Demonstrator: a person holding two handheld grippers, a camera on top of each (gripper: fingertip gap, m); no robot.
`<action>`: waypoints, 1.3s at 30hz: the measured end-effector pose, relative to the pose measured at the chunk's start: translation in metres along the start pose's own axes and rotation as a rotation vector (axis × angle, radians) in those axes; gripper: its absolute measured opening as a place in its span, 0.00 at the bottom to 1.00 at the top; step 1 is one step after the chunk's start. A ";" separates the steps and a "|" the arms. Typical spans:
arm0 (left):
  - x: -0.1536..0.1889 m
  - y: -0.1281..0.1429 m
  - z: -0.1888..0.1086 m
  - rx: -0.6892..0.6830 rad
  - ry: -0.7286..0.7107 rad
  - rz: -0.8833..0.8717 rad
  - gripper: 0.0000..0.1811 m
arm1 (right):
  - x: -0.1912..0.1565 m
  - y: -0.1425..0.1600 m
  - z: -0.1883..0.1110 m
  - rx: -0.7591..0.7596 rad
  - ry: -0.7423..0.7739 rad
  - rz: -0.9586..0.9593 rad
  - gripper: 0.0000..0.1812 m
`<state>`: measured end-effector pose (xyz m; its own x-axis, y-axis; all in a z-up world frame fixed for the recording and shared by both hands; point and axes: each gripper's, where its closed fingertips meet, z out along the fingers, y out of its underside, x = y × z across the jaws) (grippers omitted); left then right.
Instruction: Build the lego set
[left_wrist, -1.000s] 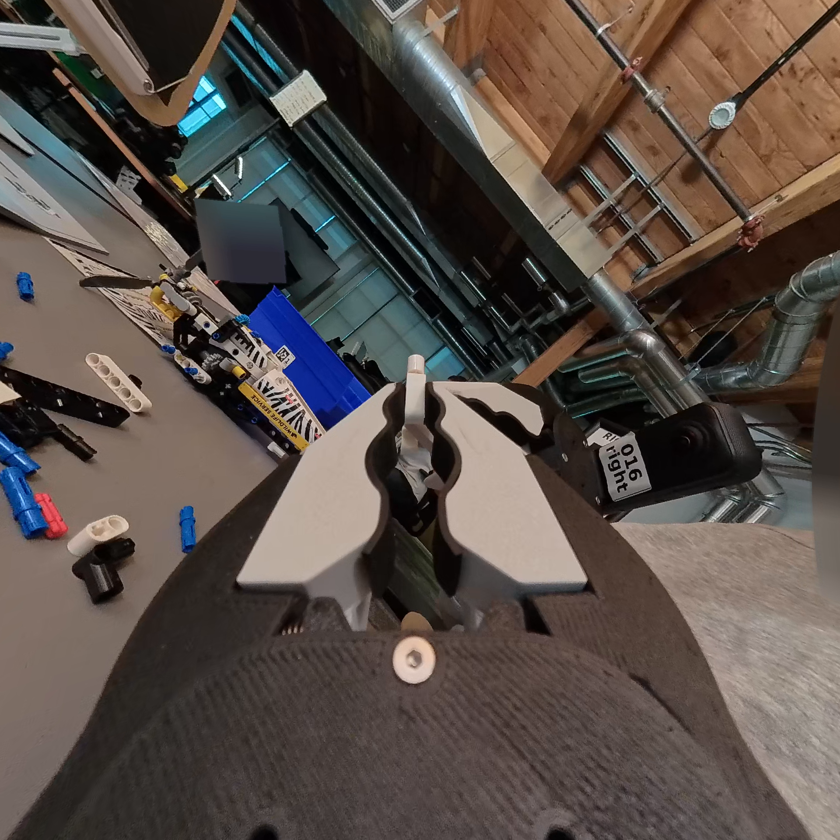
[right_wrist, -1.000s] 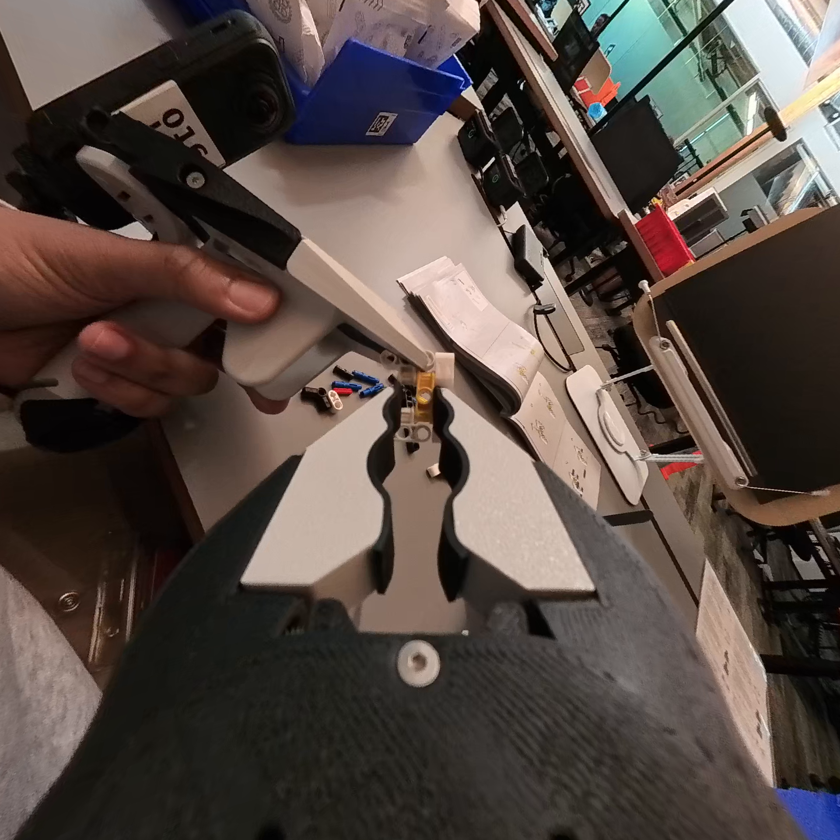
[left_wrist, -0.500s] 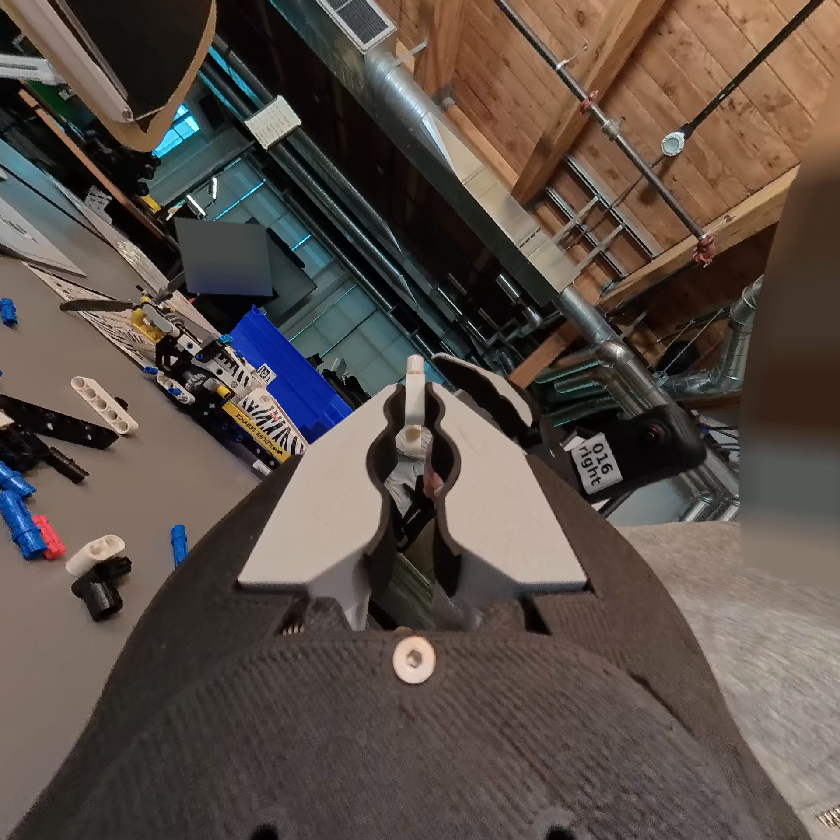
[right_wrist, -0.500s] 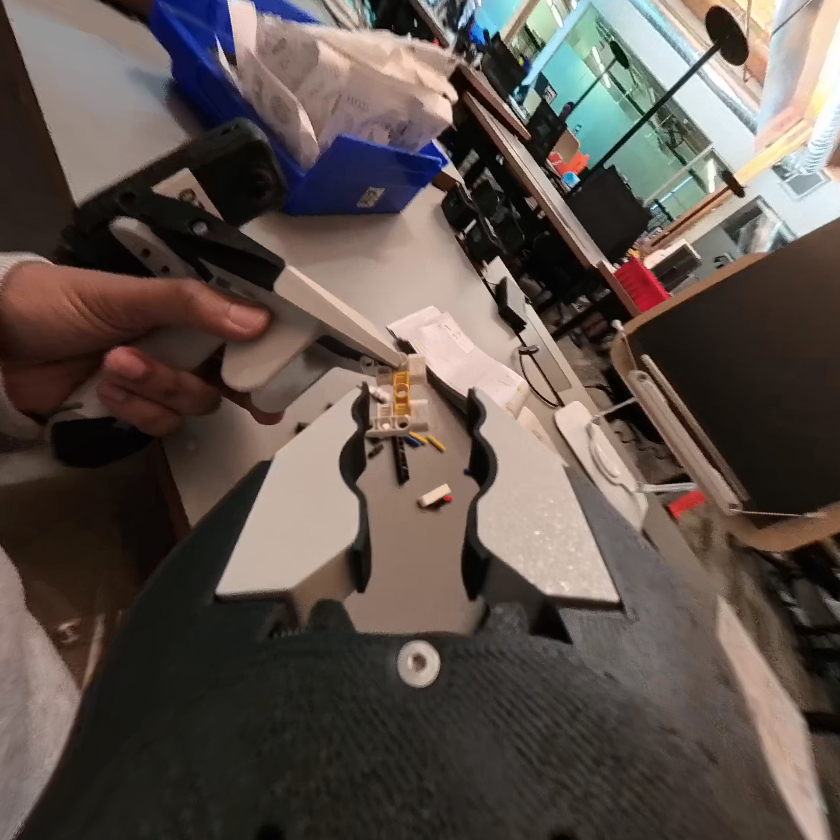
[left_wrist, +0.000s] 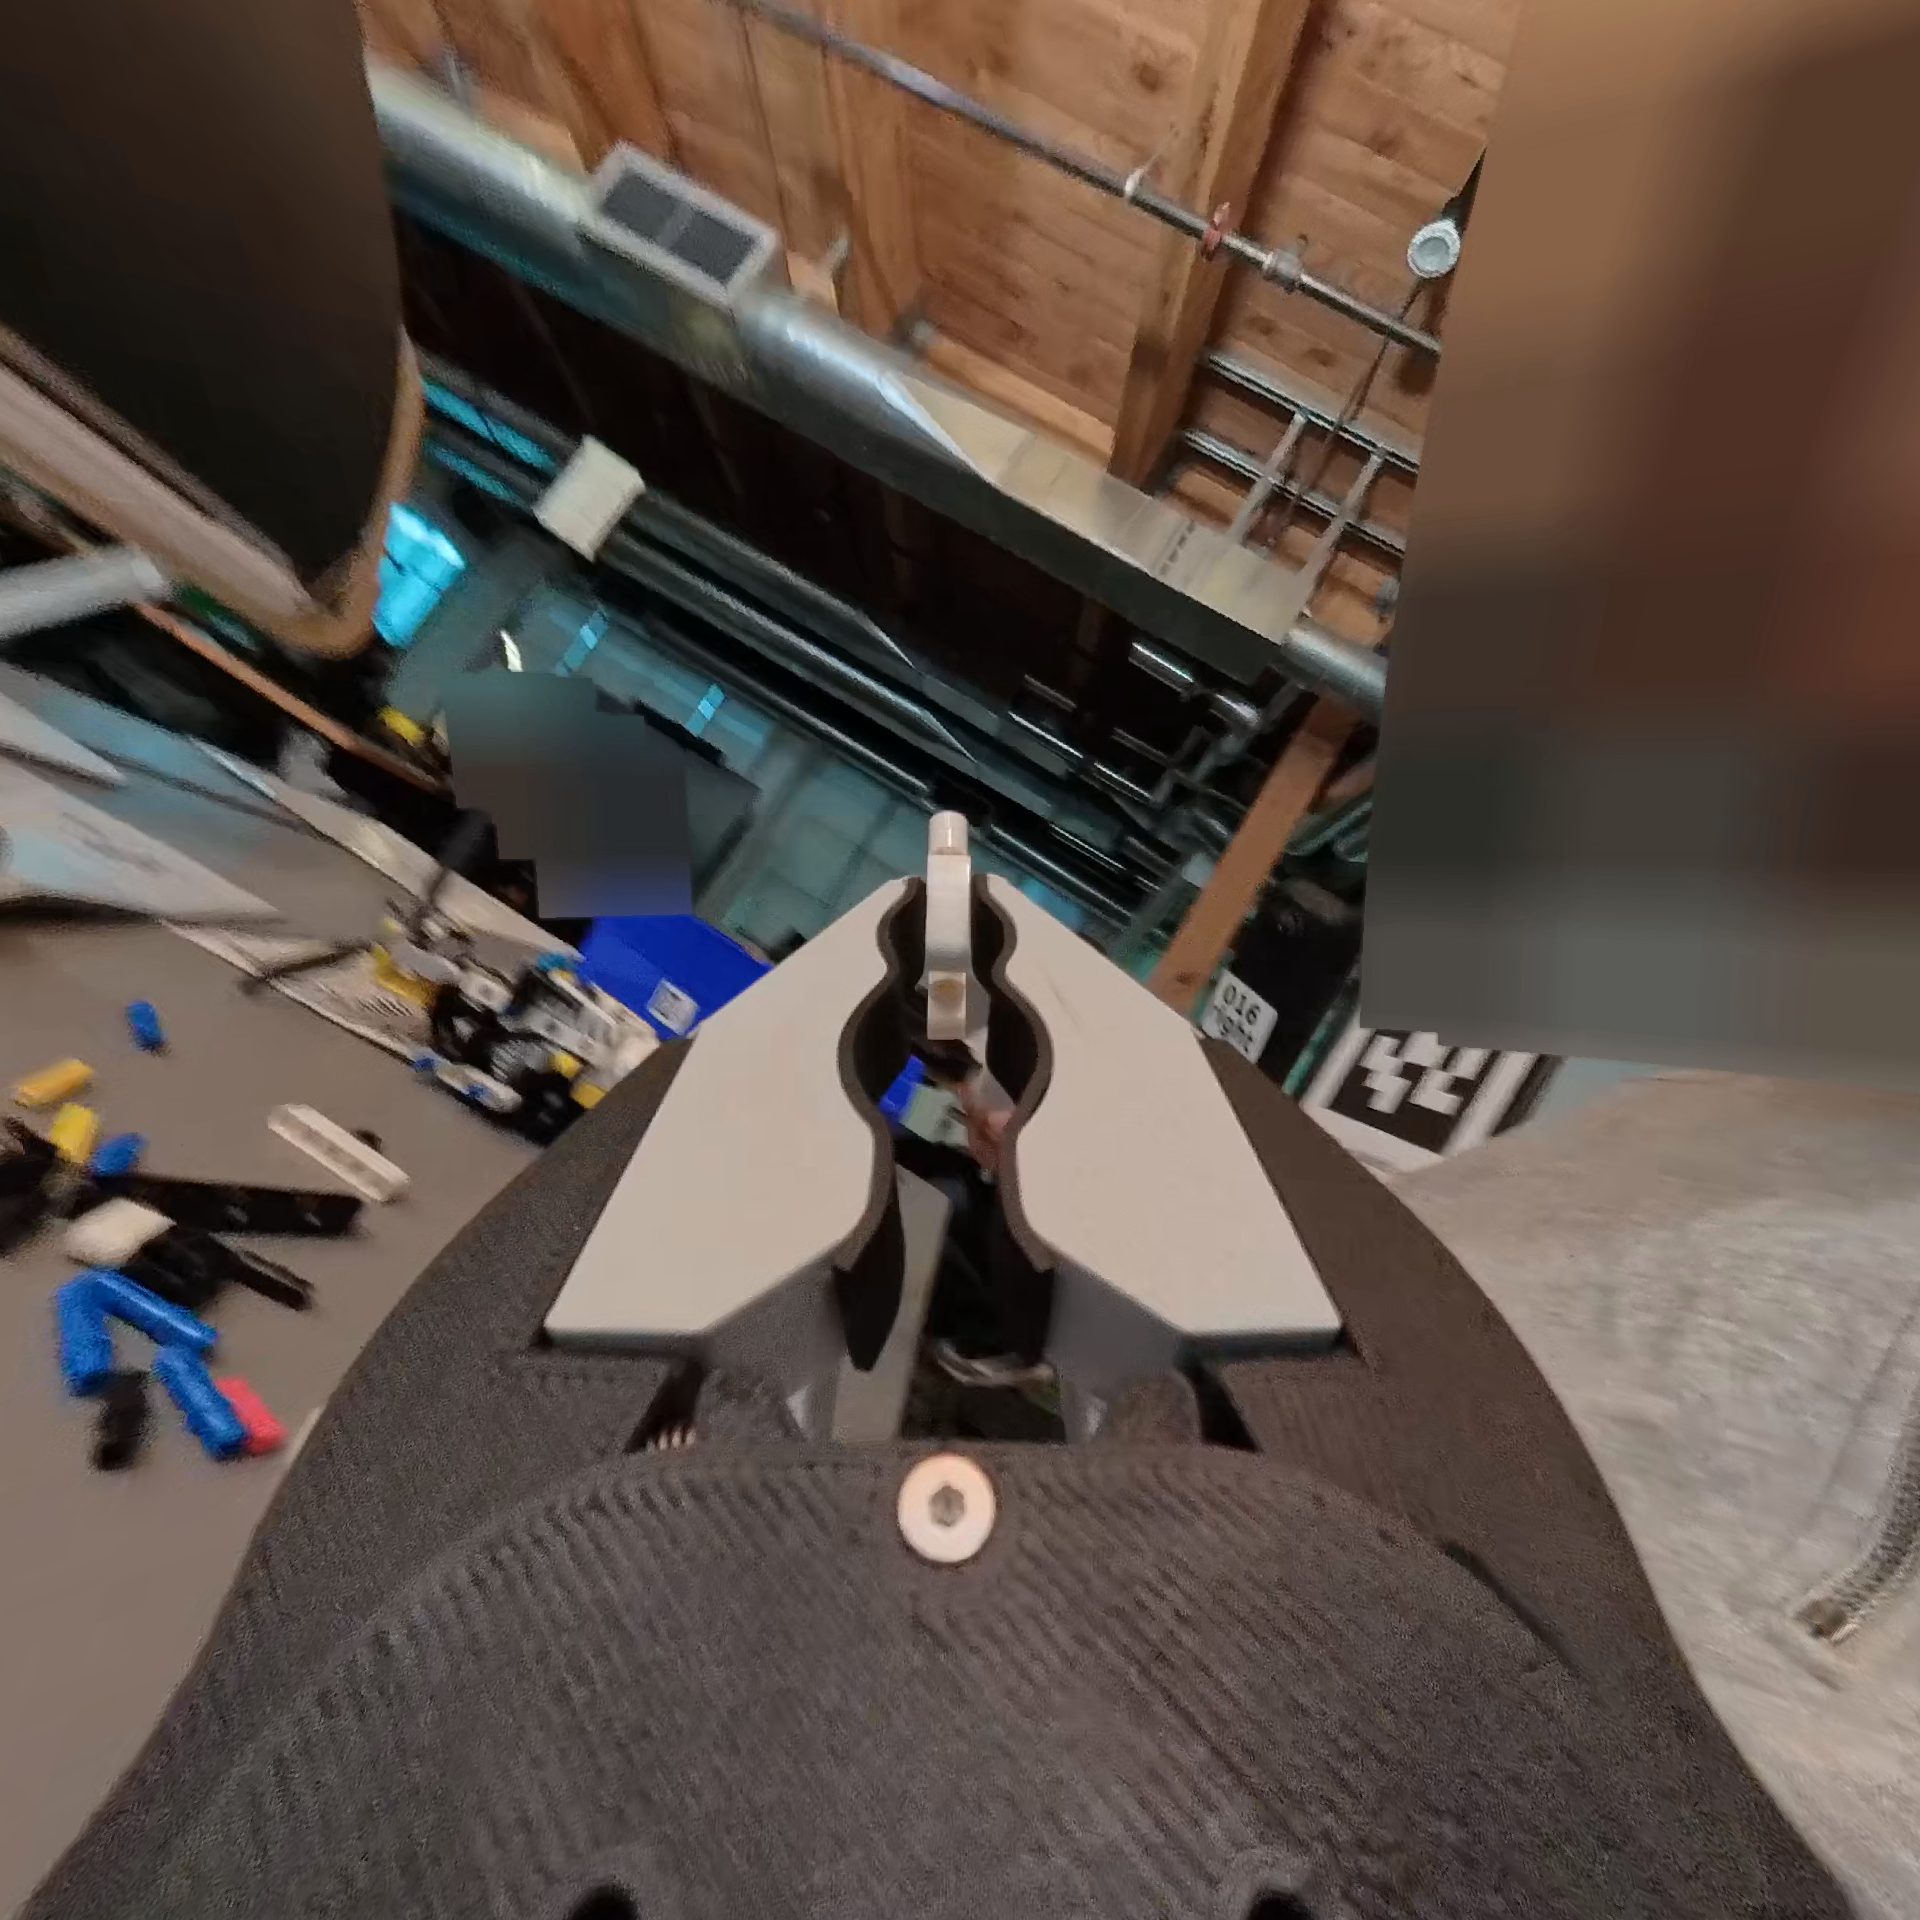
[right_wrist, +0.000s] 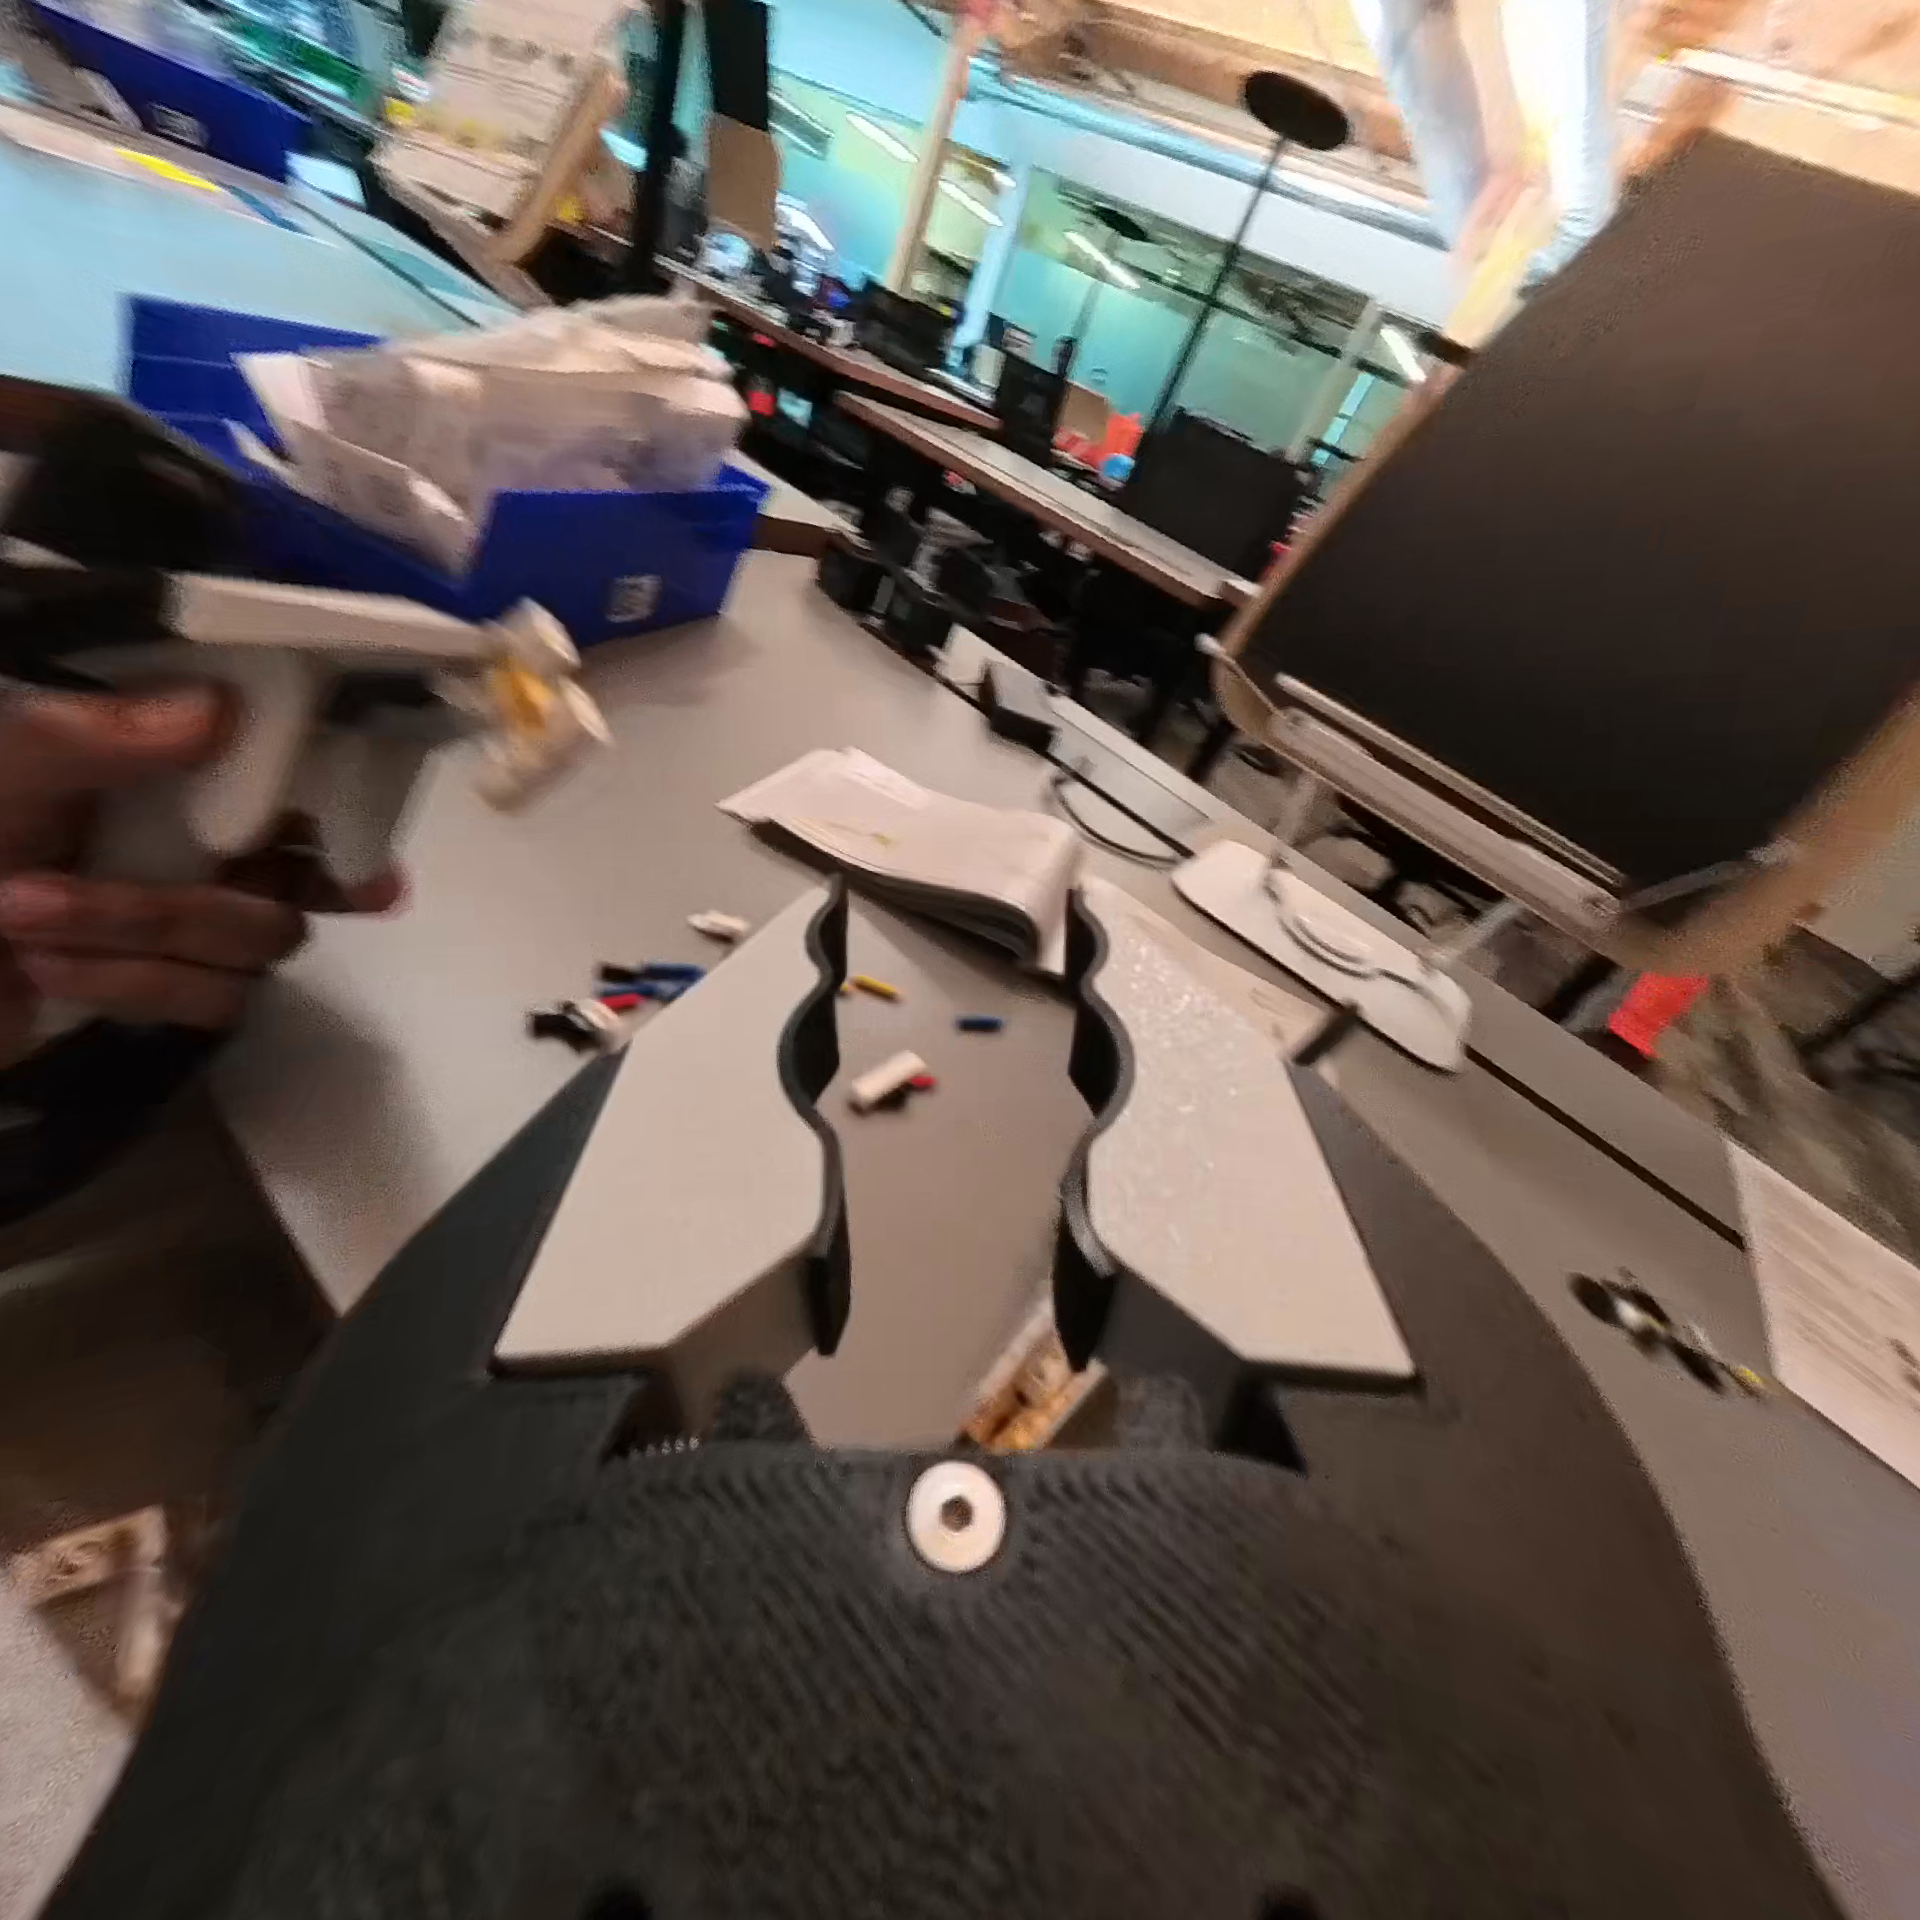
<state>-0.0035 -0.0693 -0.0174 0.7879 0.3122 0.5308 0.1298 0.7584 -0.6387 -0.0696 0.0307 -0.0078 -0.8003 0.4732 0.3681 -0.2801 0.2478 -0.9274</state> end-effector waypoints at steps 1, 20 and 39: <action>0.000 -0.005 -0.002 0.033 -0.021 0.055 0.03 | 0.012 0.009 -0.005 -0.013 0.030 0.005 0.22; -0.054 0.035 0.096 -0.174 -0.155 0.149 0.04 | 0.077 0.087 -0.050 0.078 0.113 0.124 0.17; -0.045 0.063 0.096 -0.236 -0.052 0.202 0.03 | 0.105 0.073 -0.046 0.277 0.121 0.225 0.08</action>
<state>-0.0885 0.0195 -0.0286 0.7809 0.4768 0.4036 0.1143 0.5261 -0.8427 -0.1493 0.1374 -0.0337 -0.7944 0.5903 0.1432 -0.2508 -0.1041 -0.9624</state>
